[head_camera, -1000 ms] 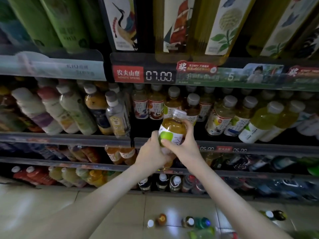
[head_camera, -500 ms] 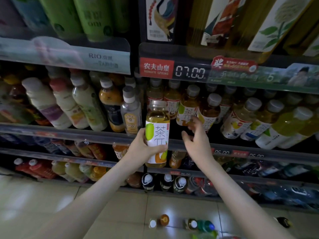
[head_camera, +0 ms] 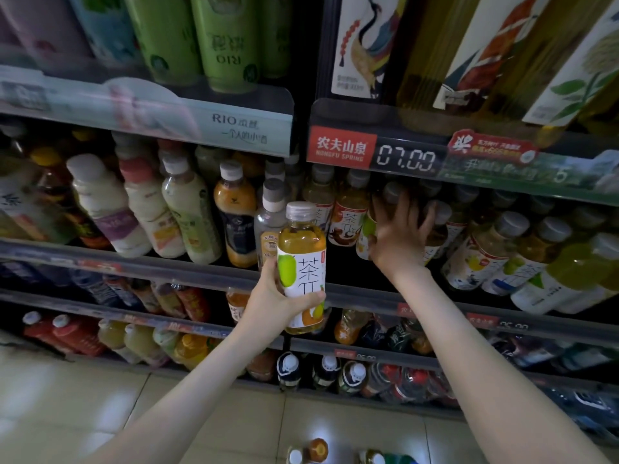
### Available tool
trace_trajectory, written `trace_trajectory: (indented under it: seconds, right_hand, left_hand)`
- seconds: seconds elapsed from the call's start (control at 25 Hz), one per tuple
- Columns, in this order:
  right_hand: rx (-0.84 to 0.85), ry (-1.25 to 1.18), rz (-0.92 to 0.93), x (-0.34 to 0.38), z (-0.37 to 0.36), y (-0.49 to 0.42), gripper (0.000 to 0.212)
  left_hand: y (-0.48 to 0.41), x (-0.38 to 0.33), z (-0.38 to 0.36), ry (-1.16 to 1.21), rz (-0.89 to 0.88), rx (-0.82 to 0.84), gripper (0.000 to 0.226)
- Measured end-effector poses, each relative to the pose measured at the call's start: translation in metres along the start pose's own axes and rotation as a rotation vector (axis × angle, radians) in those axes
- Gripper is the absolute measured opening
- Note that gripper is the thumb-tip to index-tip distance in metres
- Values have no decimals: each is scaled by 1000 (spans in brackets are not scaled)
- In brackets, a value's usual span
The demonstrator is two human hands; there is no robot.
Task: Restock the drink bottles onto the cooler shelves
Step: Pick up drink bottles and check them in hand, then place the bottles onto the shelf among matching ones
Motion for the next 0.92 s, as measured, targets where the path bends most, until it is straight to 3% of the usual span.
trace_trajectory:
  seconds: [0.16, 0.36, 0.48, 0.6, 0.68, 0.92]
  right_hand:
    - [-118, 7, 56, -3, 8, 7, 69]
    - [-341, 65, 182, -12, 2, 37, 77]
    - [-278, 101, 146, -13, 6, 30, 84]
    - [-101, 63, 120, -16, 9, 11, 84]
    - [-100, 29, 132, -20, 6, 13, 86]
    - [-417, -358, -21, -54, -8, 65, 85]
  left_hand:
    - [4, -1, 2, 31, -1, 4, 69]
    - [5, 2, -7, 50, 14, 29, 64]
    - [4, 0, -17, 63, 36, 56, 62]
    - [1, 1, -25, 136, 80, 103, 60]
    - [0, 2, -28, 146, 97, 125, 60]
    - [-12, -18, -44, -55, -63, 156, 66]
Point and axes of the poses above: each hand's wrist, its own y-axis away from the middle knuckle, its own z-axis out of the back of the hand, x = y × z, the point moved 5 cm from there along -y, towards the middle knuckle, and after that the axes turned 7 degrees about z, right-handed, at the moved point
